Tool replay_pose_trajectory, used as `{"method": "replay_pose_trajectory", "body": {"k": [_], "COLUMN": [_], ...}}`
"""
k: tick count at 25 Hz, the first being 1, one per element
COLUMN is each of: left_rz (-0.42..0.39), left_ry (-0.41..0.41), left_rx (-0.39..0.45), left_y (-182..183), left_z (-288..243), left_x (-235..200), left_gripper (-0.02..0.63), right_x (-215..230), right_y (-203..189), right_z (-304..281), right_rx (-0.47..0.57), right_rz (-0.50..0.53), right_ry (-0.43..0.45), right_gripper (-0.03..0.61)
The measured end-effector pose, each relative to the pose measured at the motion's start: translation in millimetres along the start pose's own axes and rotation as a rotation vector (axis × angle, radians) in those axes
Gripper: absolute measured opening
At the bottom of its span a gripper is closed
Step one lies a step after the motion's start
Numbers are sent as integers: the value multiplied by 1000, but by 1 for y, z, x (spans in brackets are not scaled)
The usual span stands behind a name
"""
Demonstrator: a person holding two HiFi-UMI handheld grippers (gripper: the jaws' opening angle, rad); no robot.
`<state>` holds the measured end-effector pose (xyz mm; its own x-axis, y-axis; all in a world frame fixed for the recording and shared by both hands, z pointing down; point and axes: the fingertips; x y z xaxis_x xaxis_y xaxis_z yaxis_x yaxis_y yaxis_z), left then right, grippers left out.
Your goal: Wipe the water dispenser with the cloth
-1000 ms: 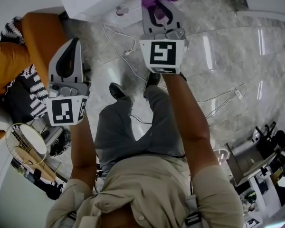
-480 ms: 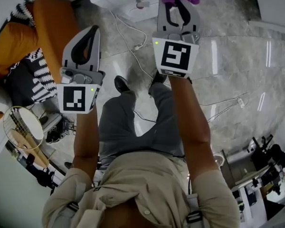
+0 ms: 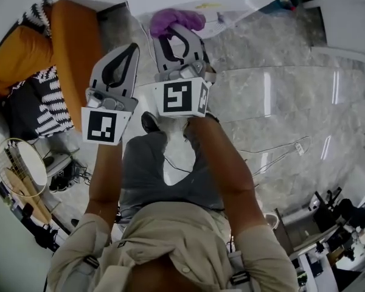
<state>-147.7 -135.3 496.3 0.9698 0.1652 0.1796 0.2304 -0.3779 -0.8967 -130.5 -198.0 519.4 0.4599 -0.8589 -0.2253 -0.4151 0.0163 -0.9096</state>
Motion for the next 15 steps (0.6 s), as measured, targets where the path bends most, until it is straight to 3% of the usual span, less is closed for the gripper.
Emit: {"method": "replay_pose_trajectory", "body": {"k": [5,8,11,15], "left_rz": [7,4,-7,-9], "left_ry": [-6,0,8,8], "left_rx": [0,-2,-5,-11], "left_y": [-2,-5,-6,-6], "left_z": [3,6,6,2], "left_x": [4,1,-2,-6], "left_gripper": [15,15,15,15], "right_x": [55,119,194,218], "right_y": [-21,-39,-56,-51], "right_z": [12,25,42,41], "right_rx": [-22,-60,-81,-75], "right_rz": [-31,-55,-162,-179], "right_ry": [-105,-238,-389,-416], "right_gripper": [71,71,71,71]}}
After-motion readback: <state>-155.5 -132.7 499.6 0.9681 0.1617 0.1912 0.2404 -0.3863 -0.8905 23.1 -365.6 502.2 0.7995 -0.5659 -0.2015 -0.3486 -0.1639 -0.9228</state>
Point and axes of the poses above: the fingertips, and each gripper's own axes: z backward along the fingers, x to its right, y out of its top, and after that the axes turned 7 degrees about -x, right-handed
